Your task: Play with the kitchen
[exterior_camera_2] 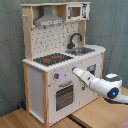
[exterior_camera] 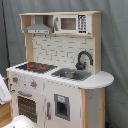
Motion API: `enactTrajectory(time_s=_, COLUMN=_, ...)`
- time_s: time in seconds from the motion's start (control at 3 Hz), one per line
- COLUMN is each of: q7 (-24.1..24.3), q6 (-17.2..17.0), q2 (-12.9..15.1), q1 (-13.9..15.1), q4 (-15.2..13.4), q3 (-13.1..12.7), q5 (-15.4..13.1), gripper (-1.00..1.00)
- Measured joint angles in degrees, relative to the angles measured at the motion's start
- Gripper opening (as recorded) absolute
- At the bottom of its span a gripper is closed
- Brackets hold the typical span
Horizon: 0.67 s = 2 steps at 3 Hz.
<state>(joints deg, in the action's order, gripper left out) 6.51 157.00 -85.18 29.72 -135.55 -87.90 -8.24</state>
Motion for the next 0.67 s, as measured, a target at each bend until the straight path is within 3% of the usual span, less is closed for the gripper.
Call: enactTrajectory(time_s=0.67, q7=-10.3, q6=-3.4, q2=-0.3, q1=0.7, q4=6.3, q3=1.0, q5=-3.3, gripper=1.0)
